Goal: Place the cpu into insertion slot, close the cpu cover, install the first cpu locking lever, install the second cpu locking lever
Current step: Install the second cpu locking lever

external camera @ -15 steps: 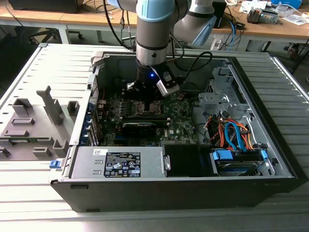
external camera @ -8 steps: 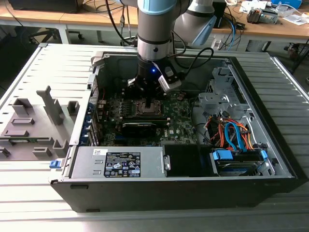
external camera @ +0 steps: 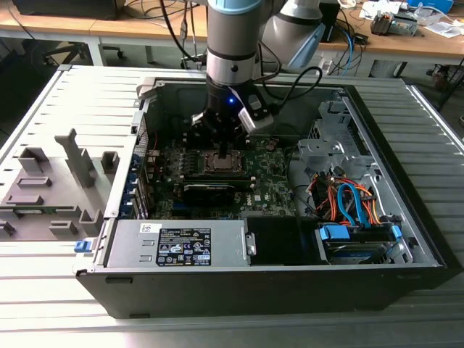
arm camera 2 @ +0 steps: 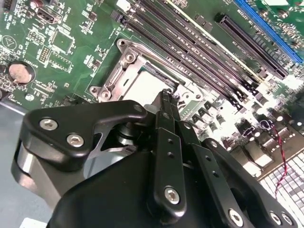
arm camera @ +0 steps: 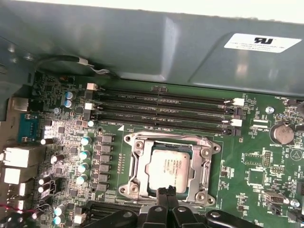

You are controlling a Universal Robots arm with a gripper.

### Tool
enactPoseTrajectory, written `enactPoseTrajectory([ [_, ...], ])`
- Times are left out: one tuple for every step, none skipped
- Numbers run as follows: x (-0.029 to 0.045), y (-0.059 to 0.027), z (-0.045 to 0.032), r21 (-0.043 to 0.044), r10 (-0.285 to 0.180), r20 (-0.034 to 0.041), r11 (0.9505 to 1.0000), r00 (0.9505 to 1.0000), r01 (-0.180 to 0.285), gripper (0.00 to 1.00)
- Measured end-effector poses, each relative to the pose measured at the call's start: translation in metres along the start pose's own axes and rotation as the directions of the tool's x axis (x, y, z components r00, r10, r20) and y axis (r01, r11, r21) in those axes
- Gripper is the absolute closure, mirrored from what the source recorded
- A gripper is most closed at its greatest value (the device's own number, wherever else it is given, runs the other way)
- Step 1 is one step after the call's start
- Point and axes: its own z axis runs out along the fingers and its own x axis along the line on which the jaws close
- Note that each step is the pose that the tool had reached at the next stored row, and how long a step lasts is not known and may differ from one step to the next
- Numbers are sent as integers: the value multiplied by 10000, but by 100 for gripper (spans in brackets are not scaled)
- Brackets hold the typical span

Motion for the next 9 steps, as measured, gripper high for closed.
enactPoseTrajectory([
  [0,0,-16,1,1,0,10000,10000,-1,89],
  [0,0,-31,0,0,0,10000,10000,0,89],
  [0,-1,-51,1,0,0,10000,10000,0,89],
  [0,-1,-67,1,0,0,10000,10000,0,89],
  [0,-1,-83,1,0,0,10000,10000,0,89],
  [-1,-2,-104,0,0,0,10000,10000,0,89],
  [-2,-2,-118,0,-1,0,10000,10000,1,89],
  [-3,-2,-138,1,-1,0,10000,10000,1,89],
  [-3,-3,-173,0,1,-1,10000,10000,-1,89],
])
